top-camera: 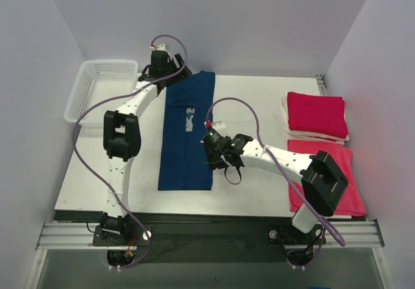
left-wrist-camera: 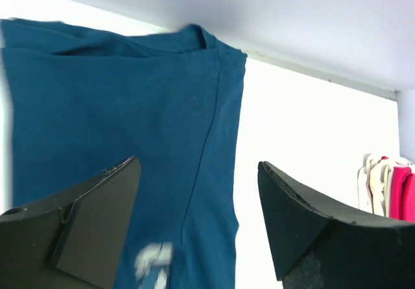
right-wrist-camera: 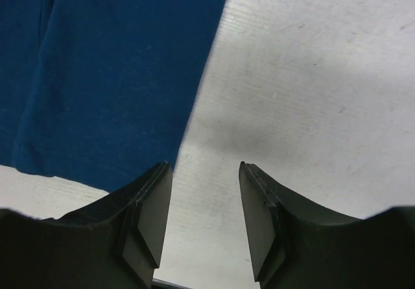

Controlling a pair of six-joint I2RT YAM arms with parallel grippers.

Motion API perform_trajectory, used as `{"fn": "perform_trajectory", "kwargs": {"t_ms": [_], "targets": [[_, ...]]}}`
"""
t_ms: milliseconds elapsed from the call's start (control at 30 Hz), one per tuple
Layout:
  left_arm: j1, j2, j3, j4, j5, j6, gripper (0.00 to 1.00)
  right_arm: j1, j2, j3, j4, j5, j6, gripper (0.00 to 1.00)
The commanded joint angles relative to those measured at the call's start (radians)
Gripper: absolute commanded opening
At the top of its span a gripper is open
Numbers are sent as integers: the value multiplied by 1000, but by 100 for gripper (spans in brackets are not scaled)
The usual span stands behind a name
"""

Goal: Fold and stack the t-shirts
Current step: Rotate the tshirt 90 degrees, then grab the bottom of the folded rectangular tshirt with both arms

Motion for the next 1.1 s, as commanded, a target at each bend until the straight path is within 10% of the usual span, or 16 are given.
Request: {"fn": "perform_trajectory", "kwargs": {"t_ms": [0,267,467,1067], "targets": [[9,-300,-79,-173,-168,73,84,-15,-29,-56,84,-100,14,47],[-10,-828,-950,-92,-257,5,98,-41,-52,-176,201,-200,44,46],[-40,-1039,-1314,-63,-288,-46,97,-44,-89,-225,223,-186,45,46],[-200,-1396,-1638,-333,-331,-227,68,-38,23,-214,286,-297,76,40]]}}
